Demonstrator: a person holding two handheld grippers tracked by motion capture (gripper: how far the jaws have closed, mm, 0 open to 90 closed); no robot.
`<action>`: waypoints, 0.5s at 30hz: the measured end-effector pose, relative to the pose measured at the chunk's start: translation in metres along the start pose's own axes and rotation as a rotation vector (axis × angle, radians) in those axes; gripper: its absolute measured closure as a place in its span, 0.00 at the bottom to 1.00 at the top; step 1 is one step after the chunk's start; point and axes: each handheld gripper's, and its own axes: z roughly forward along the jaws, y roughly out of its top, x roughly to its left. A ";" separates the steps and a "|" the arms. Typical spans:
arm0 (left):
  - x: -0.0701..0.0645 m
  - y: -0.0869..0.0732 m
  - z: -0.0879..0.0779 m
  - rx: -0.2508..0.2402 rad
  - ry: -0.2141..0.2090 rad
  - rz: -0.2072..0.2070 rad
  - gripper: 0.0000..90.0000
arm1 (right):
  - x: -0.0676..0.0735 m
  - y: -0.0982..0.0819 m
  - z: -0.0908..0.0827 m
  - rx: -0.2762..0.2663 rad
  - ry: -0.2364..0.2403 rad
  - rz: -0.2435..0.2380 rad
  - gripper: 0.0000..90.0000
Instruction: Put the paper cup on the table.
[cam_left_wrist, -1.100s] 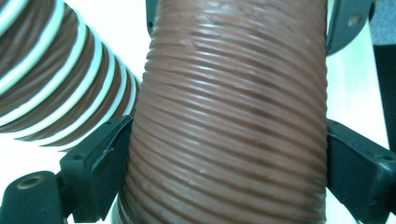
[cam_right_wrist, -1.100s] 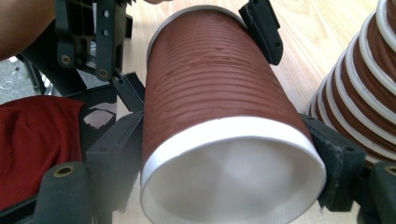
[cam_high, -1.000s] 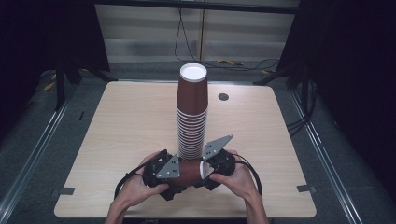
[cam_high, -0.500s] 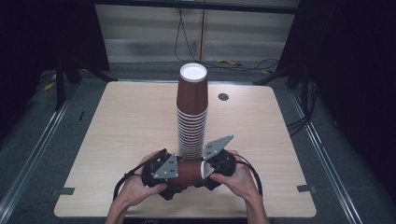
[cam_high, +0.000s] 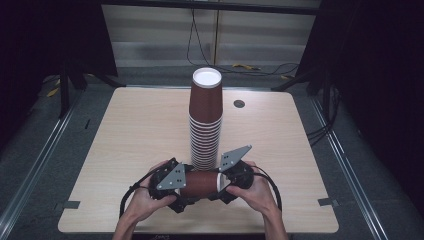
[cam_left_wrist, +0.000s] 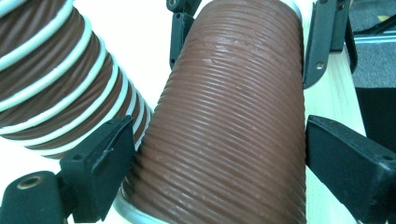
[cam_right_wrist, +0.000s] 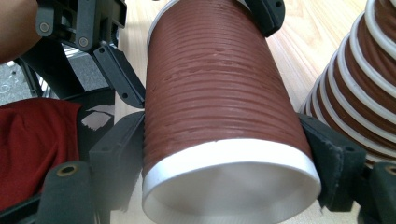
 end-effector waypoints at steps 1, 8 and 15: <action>0.000 0.000 0.000 0.000 0.000 0.000 0.12 | 0.000 0.000 0.000 0.000 0.000 0.000 0.25; 0.002 -0.002 -0.007 -0.073 0.023 -0.031 0.17 | -0.001 -0.004 -0.004 -0.004 -0.023 0.016 0.25; 0.005 -0.007 -0.016 -0.128 0.059 -0.090 0.17 | -0.003 -0.010 -0.007 -0.023 -0.036 0.036 0.25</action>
